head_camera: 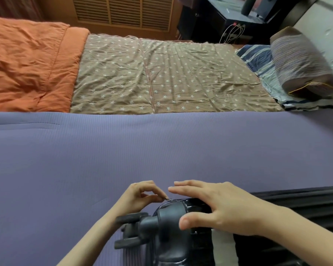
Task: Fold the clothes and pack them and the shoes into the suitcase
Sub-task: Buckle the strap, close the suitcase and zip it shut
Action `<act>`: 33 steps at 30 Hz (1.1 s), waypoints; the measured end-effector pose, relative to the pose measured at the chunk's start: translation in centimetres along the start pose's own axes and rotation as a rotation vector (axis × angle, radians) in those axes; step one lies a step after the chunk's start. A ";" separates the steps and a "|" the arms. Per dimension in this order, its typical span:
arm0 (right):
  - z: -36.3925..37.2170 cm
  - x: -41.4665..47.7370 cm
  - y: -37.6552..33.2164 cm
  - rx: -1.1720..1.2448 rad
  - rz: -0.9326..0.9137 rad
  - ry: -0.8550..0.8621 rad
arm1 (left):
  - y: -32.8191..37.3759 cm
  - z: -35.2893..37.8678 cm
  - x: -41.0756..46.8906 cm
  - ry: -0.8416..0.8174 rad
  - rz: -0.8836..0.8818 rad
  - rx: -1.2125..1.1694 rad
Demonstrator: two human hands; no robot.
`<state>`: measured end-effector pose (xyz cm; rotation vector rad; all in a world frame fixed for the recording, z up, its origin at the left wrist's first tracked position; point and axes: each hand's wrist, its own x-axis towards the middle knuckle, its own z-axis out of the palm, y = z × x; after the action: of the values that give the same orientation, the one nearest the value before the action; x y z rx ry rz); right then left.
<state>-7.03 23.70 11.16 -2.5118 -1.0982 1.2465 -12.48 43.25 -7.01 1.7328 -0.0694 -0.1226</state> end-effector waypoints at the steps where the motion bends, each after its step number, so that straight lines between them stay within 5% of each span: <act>1: 0.1 0.2 -0.4 -0.015 -0.008 0.010 | 0.1 -0.1 -0.4 0.019 0.001 0.008; 8: 1.0 0.4 -1.4 -0.085 -0.020 0.067 | 0.6 -0.4 -2.7 0.045 0.046 -0.010; 18: 1.3 0.2 -1.7 -0.107 0.023 0.141 | -0.3 0.2 -4.4 0.236 0.145 0.263; 33: 2.1 -0.4 -3.0 -0.160 0.038 0.214 | -1.0 2.0 -11.5 0.449 0.087 0.090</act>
<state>-10.37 25.18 11.32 -2.7177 -1.1439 0.9028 -24.15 42.81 -7.85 1.8068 0.1815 0.3384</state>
